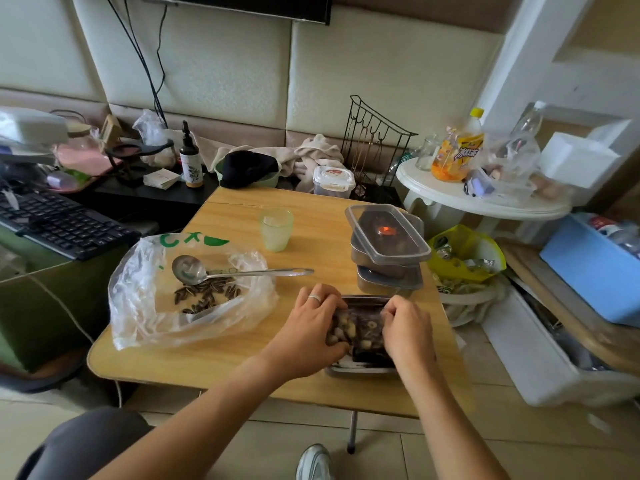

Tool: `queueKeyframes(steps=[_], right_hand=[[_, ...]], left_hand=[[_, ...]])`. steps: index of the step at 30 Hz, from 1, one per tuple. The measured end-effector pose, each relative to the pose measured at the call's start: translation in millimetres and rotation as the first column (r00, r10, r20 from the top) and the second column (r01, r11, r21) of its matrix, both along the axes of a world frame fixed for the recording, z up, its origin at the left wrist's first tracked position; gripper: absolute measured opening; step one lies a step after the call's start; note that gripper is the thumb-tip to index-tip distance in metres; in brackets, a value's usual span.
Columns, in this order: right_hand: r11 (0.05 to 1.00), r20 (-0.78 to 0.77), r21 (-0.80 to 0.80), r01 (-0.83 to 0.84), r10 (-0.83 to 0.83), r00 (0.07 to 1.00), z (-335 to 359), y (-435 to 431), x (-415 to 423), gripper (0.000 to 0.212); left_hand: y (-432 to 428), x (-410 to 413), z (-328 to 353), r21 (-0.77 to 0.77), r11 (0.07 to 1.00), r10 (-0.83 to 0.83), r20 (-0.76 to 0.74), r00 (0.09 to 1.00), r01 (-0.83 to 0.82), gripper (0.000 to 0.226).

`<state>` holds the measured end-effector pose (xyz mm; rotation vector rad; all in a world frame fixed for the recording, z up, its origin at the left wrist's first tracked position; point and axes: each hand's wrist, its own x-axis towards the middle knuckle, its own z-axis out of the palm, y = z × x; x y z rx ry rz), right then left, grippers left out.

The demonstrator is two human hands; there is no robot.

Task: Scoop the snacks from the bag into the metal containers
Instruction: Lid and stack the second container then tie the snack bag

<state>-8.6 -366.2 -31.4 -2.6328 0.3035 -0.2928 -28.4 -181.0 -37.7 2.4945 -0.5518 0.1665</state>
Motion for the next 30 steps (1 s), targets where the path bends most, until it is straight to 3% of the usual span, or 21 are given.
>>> queueKeyframes(steps=[3,8,12,14,17,22,27,30], right_hand=[[0.999,0.015,0.036,-0.024,0.023,1.0,4,6,1,0.012],[0.989,-0.107,0.093,-0.118,0.128,0.986,15,3,3,0.016],[0.999,-0.145,-0.045,0.024,-0.031,0.989,23,4,5,0.026],[0.992,-0.057,-0.119,0.035,-0.042,0.997,30,12,4,0.021],[0.993,0.173,-0.059,-0.1,0.109,0.979,43,32,10,0.016],[0.902,0.339,0.052,-0.429,0.388,0.857,52,84,43,0.012],[0.834,0.302,0.15,-0.532,0.474,0.827,53,130,89,0.023],[0.804,0.22,0.132,-0.58,0.546,0.808,46,155,113,0.038]], left_hand=[[1,0,-2,-0.009,1.0,-0.017,-0.005,1.0,0.016,0.053],[2,-2,-6,-0.019,0.999,-0.025,0.032,0.999,0.026,0.044],[5,-4,-7,-0.058,0.997,-0.044,0.083,0.996,0.049,0.041],[9,-5,-3,-0.078,0.994,-0.064,0.092,0.994,0.071,0.041],[22,-2,2,-0.118,0.99,-0.074,0.083,0.994,0.084,0.034],[58,14,10,-0.234,0.965,0.14,0.091,0.986,-0.116,0.022],[97,37,14,-0.348,0.872,0.384,0.046,0.922,-0.346,0.02],[115,46,17,-0.362,0.836,0.44,-0.007,0.898,-0.412,0.021]])
